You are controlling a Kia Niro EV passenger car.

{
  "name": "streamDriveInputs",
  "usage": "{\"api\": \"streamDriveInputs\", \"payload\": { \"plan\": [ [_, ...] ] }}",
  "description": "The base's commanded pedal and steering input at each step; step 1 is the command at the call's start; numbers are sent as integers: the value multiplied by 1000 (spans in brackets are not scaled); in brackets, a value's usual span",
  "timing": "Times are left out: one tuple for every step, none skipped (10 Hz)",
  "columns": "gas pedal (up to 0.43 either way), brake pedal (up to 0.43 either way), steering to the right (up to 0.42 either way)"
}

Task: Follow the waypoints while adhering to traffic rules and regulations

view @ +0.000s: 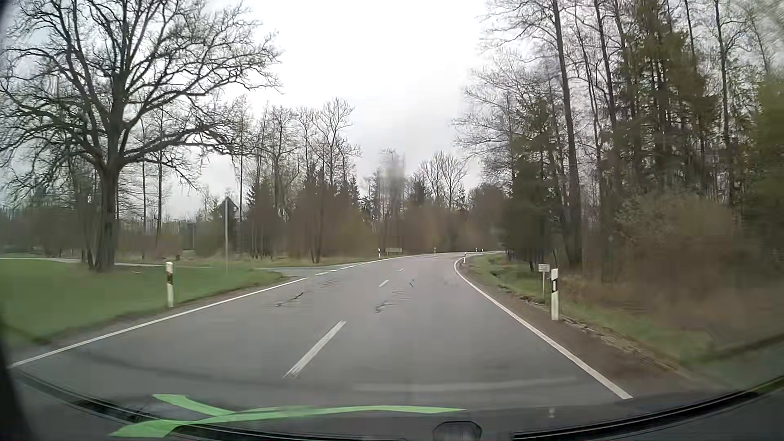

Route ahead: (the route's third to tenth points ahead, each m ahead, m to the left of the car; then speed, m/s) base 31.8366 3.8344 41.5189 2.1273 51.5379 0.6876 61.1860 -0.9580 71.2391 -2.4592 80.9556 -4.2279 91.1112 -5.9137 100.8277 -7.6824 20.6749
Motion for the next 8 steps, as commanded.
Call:
{"api": "streamDriveInputs", "payload": {
  "plan": [
    [59,0,4],
    [59,0,4],
    [59,0,4],
    [59,0,4],
    [59,0,6],
    [59,0,6],
    [67,0,7],
    [67,0,8]
  ]
}}
